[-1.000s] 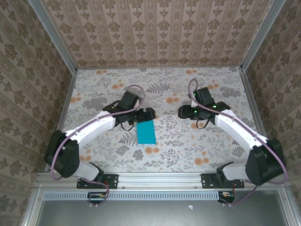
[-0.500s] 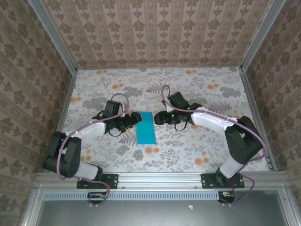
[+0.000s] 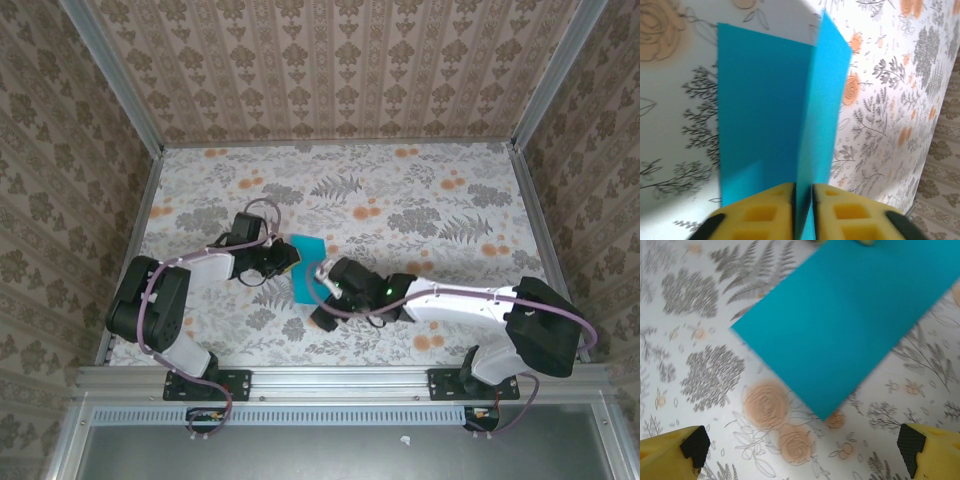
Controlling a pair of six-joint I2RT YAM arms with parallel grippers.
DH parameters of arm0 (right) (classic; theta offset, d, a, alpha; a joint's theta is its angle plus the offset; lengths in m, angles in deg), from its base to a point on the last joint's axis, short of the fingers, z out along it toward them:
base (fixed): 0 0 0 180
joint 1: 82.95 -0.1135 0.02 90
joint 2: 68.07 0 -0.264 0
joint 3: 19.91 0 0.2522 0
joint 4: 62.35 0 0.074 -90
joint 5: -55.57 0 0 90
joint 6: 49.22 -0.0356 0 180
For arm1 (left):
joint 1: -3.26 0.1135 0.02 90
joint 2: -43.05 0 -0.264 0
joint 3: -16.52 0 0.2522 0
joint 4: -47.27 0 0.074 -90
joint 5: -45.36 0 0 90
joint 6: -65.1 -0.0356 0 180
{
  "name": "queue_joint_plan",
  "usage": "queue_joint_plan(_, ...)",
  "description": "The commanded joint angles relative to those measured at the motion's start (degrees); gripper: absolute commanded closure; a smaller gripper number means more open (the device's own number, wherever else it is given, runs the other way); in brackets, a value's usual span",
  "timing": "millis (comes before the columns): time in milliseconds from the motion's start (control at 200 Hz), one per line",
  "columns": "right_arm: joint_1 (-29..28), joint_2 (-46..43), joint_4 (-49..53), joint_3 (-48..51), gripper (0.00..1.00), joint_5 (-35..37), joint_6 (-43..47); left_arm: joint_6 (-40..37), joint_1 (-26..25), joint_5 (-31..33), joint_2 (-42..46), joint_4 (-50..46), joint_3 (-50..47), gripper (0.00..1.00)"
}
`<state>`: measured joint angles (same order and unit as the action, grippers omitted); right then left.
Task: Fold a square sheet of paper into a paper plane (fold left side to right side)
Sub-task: Third fold the triangle at the center of the table.
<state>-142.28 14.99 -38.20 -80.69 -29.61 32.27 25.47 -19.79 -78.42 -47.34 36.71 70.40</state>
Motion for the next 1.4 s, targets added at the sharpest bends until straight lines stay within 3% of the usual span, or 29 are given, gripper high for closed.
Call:
queue_joint_plan(0,-4.0,3.0,-0.4,-0.6,0.00,12.0,9.0,-0.1,-0.8,-0.6,-0.7,0.2,1.6,0.89)
queue_joint_plan(160,-7.5,9.4,-3.2,-3.2,0.00,18.3,13.9,-0.1,-1.2,-0.5,-1.0,-0.2,1.8,0.93)
queue_joint_plan(315,-7.7,12.8,-7.0,-5.2,0.01,19.0,15.8,-0.2,-1.5,-0.3,-1.4,-0.8,2.3,0.95)
queue_joint_plan(615,-7.6,16.7,-9.8,-8.5,0.13,18.9,18.0,-0.3,-2.0,0.0,-1.3,-1.2,2.7,0.96)
queue_joint_plan(710,-7.3,17.2,-10.4,-9.2,0.20,19.4,17.8,-0.5,-2.0,0.0,-1.4,-1.6,2.8,0.96)
queue_joint_plan(810,-6.3,17.2,-10.4,-9.5,0.35,18.8,16.5,-0.5,-2.1,0.0,-1.3,-1.5,2.7,0.96)
queue_joint_plan(980,-5.5,16.7,-9.3,-9.9,0.69,17.4,16.3,-1.5,-2.1,-0.2,-1.3,-2.3,3.0,0.95)
queue_joint_plan(1100,-4.4,16.4,-6.6,-10.0,0.99,14.4,15.7,-3.6,-1.7,0.2,-0.4,-4.8,3.6,0.82)
queue_joint_plan(1285,-2.9,15.3,-3.3,-9.6,1.00,9.0,13.7,-8.4,0.6,1.0,3.7,-12.3,4.9,0.60)
queue_joint_plan(1400,-1.1,15.0,-1.8,-10.1,1.00,4.8,11.7,-12.0,2.6,2.5,7.4,-19.1,6.1,0.55)
